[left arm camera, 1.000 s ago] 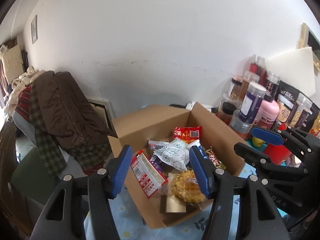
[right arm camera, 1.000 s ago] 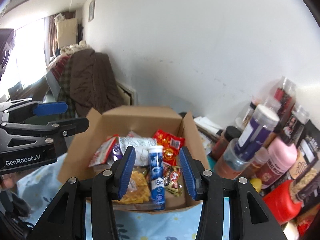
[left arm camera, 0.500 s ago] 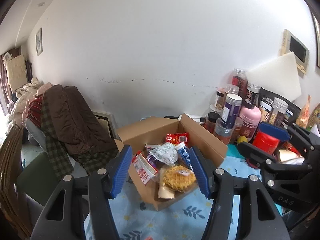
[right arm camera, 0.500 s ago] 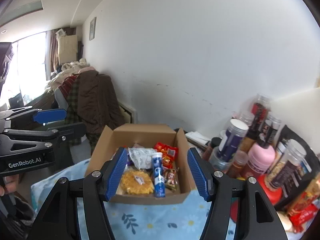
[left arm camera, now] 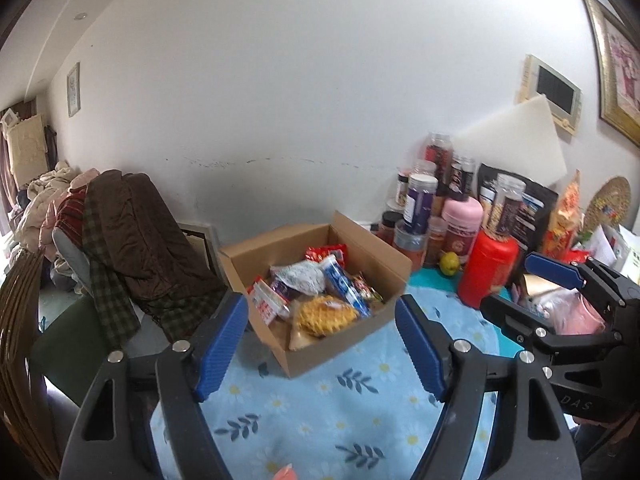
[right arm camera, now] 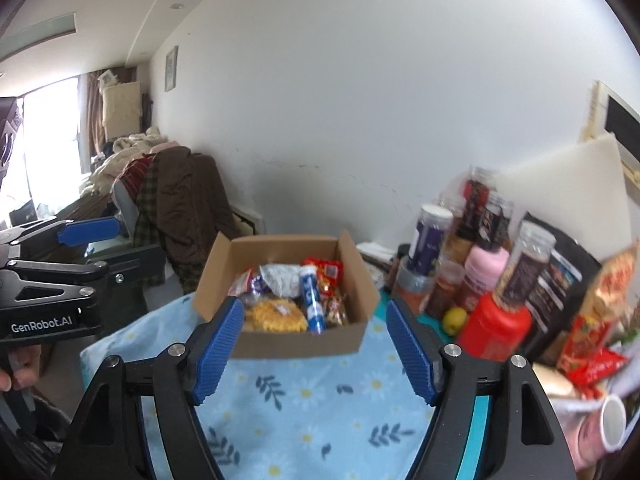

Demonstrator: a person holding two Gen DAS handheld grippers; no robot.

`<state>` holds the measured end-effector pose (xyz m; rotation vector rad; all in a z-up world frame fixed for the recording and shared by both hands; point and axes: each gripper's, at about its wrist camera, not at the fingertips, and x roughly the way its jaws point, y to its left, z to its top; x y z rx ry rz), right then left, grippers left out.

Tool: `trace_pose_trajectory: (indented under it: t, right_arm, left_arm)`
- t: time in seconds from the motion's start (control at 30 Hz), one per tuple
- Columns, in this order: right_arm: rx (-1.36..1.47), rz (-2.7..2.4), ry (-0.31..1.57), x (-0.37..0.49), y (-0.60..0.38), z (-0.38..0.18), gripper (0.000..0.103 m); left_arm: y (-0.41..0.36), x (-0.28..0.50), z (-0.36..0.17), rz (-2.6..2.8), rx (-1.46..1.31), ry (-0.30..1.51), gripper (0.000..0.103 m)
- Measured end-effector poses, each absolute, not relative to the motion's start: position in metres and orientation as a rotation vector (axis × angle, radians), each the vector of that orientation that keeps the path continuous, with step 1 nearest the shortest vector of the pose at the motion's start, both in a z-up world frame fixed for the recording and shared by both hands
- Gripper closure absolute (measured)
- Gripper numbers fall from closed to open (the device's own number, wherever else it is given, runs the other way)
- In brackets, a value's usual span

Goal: Organize snacks

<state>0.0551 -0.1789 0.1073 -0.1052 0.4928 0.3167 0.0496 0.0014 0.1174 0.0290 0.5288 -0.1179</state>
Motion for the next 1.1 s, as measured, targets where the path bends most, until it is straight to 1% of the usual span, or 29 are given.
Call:
trace_pose_trajectory:
  t: [0.07, 0.13, 0.6, 1.1]
  right_arm:
    - [-0.092, 0.300, 0.502, 0.045, -0.184, 0.103, 0.021]
    - [-0.087, 0.284, 0.510, 0.038, -0.188, 0.097, 0.021]
    - [-0.076, 0.242, 0.552, -0.001, -0.199, 0.070, 0.020]
    - [-0.058, 0.237, 0.579, -0.004, -0.203, 0.061, 0.020]
  left_arm:
    - [-0.003, 0.040, 0.113, -0.125, 0.028, 0.537, 0.025]
    - [-0.006, 0.032, 0.108, -0.131, 0.024, 0.545, 0.021]
    - [-0.018, -0.007, 0.080, -0.131, 0.012, 0.583, 0.020]
    - [-0.020, -0.006, 0.075, -0.140, -0.021, 0.603, 0.020]
